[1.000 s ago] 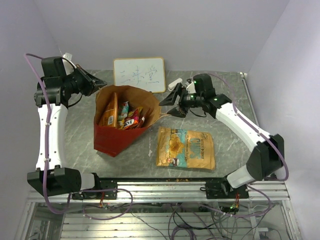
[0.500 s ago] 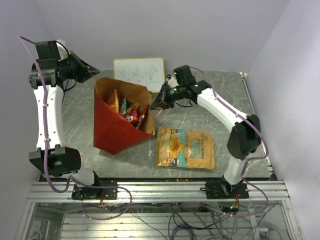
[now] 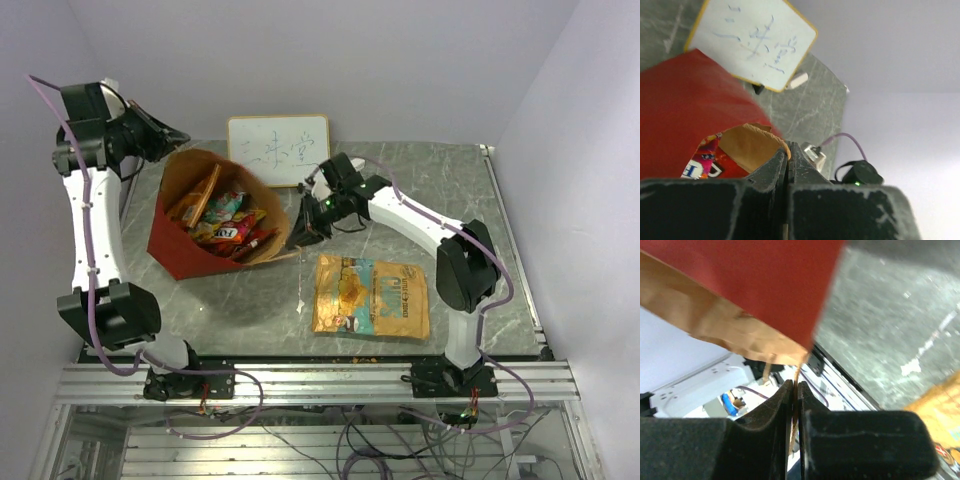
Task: Take the snacks out of the paper bag
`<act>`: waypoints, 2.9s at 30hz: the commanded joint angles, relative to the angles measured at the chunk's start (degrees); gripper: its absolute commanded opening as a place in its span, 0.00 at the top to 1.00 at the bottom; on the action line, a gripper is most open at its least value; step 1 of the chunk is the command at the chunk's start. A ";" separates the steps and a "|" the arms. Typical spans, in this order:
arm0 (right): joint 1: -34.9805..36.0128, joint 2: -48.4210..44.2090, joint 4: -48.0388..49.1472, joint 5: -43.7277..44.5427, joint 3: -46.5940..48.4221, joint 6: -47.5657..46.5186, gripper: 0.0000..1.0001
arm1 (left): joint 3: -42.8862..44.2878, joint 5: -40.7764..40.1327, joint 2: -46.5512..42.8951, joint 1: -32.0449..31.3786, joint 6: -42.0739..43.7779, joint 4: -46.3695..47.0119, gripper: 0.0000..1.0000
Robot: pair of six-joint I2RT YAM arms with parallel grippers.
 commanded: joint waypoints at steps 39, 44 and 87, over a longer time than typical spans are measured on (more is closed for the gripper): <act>16.84 -23.08 24.34 29.96 -32.21 19.64 0.59 | -23.94 0.18 -25.51 -17.96 -16.09 4.90 0.93; 17.71 -18.73 31.17 33.40 -33.93 26.44 0.59 | -21.20 2.61 -23.02 -17.81 -13.67 2.20 0.93; 18.98 0.72 42.51 40.89 -26.23 31.83 0.97 | -10.79 4.67 -18.58 -15.04 0.11 -10.55 0.93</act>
